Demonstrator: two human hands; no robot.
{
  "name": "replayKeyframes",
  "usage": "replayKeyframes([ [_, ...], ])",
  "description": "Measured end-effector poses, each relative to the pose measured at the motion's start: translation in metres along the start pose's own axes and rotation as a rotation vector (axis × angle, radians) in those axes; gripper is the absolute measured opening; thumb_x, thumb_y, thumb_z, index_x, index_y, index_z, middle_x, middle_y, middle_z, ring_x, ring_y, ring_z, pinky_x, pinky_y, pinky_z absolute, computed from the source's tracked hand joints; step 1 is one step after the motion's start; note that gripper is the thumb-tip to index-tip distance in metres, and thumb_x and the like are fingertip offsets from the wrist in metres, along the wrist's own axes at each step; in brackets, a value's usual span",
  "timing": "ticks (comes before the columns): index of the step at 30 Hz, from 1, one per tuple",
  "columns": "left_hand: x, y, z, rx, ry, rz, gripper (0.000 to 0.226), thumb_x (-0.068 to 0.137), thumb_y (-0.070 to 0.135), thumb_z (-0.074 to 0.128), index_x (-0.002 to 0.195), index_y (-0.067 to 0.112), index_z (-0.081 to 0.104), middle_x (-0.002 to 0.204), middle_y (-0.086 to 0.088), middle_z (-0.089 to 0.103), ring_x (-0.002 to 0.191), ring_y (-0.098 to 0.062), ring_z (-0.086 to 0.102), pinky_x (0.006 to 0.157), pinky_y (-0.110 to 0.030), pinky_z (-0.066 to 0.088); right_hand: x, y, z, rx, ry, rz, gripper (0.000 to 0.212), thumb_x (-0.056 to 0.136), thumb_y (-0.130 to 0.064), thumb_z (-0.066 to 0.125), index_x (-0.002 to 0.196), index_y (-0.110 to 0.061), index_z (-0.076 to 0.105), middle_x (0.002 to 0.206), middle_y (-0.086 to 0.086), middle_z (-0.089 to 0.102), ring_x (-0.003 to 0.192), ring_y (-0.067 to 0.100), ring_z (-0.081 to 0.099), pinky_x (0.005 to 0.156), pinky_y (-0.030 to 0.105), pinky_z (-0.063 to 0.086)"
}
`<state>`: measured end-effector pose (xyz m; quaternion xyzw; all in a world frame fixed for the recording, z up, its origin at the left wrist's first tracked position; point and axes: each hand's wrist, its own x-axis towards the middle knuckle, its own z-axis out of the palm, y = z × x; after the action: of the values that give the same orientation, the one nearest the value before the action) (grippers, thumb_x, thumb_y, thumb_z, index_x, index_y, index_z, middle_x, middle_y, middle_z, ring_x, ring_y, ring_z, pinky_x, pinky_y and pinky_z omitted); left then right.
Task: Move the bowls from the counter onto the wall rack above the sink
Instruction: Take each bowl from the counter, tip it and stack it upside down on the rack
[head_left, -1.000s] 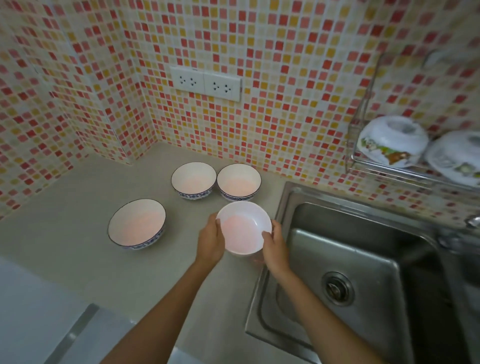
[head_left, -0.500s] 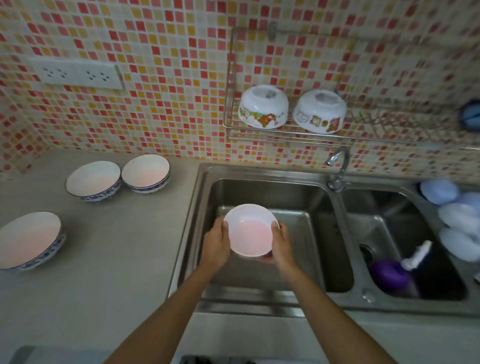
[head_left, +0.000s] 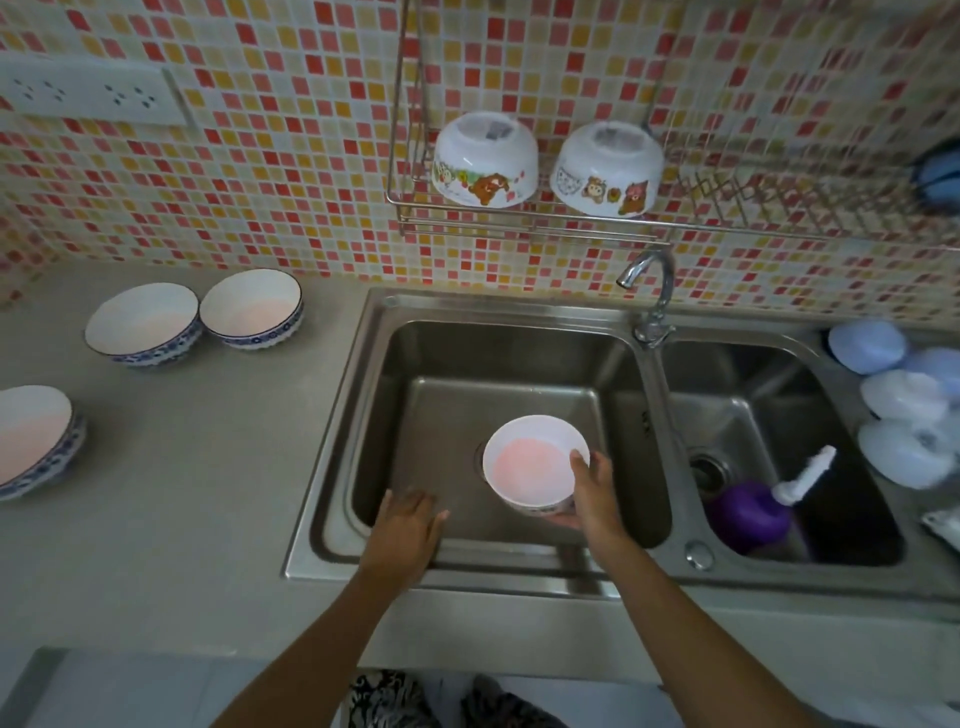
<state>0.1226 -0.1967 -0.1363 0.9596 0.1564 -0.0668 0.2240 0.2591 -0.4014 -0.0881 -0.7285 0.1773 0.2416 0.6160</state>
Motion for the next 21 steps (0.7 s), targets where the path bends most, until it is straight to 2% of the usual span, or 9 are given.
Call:
replayKeyframes([
  [3,-0.01,-0.018,-0.003,0.102,0.018,-0.023,0.101,0.081,0.064,-0.02,0.13,0.014,0.053,0.137,-0.006,0.053,0.138,-0.022,0.033,0.116,-0.039,0.003,0.005,0.001,-0.002,0.006,-0.026,-0.051,0.05,0.096,-0.032,0.056,0.14,-0.024,0.034,0.143,0.004,0.042,0.115,0.03,0.05,0.062,0.042,0.06],
  [6,-0.014,-0.024,-0.008,0.154,-0.01,-0.066,0.104,0.076,0.066,-0.023,0.14,0.016,0.041,0.149,-0.002,0.038,0.143,-0.018,0.019,0.119,-0.036,-0.001,0.008,0.001,0.0,0.014,-0.057,-0.105,0.056,0.093,-0.025,0.063,0.141,-0.022,0.035,0.142,-0.001,0.041,0.113,0.024,0.048,0.064,0.042,0.06],
  [10,-0.012,-0.021,-0.008,0.159,-0.021,-0.094,0.103,0.076,0.069,-0.018,0.144,0.011,0.032,0.153,-0.005,0.029,0.145,-0.019,0.013,0.117,-0.034,-0.005,0.014,0.003,0.001,-0.029,-0.094,-0.163,0.064,0.087,-0.017,0.07,0.143,-0.022,0.038,0.135,-0.003,0.043,0.114,0.023,0.047,0.06,0.037,0.061],
  [13,-0.012,-0.021,-0.009,0.17,-0.016,-0.093,0.106,0.074,0.07,-0.019,0.144,0.009,0.031,0.153,-0.006,0.029,0.145,-0.019,0.013,0.117,-0.033,-0.004,0.019,0.007,0.003,-0.143,-0.089,-0.24,0.071,0.08,-0.019,0.078,0.14,-0.027,0.041,0.129,-0.006,0.048,0.115,0.023,0.051,0.081,0.051,0.058],
  [14,-0.012,-0.021,-0.009,0.175,-0.017,-0.097,0.105,0.075,0.071,-0.017,0.144,0.009,0.031,0.153,-0.006,0.029,0.145,-0.018,0.013,0.117,-0.033,-0.004,0.019,0.008,0.004,-0.174,-0.095,-0.264,0.072,0.077,-0.02,0.08,0.139,-0.027,0.042,0.126,-0.006,0.05,0.114,0.022,0.053,0.087,0.052,0.056],
  [18,-0.011,-0.019,-0.009,0.178,-0.031,-0.121,0.095,0.078,0.064,-0.008,0.144,0.007,0.029,0.154,-0.006,0.028,0.145,-0.017,0.013,0.118,-0.033,-0.005,0.019,0.01,0.004,-0.274,-0.113,-0.361,0.077,0.072,-0.019,0.084,0.138,-0.025,0.045,0.128,-0.003,0.053,0.112,0.018,0.054,0.095,0.033,0.051],
  [21,-0.011,-0.019,-0.009,0.167,-0.024,-0.131,0.095,0.079,0.065,-0.006,0.144,0.006,0.03,0.153,-0.006,0.029,0.145,-0.016,0.014,0.118,-0.033,-0.004,0.019,0.014,0.005,-0.355,-0.127,-0.426,0.082,0.066,-0.025,0.087,0.136,-0.032,0.045,0.129,-0.004,0.052,0.115,0.018,0.053,0.097,0.036,0.051],
])
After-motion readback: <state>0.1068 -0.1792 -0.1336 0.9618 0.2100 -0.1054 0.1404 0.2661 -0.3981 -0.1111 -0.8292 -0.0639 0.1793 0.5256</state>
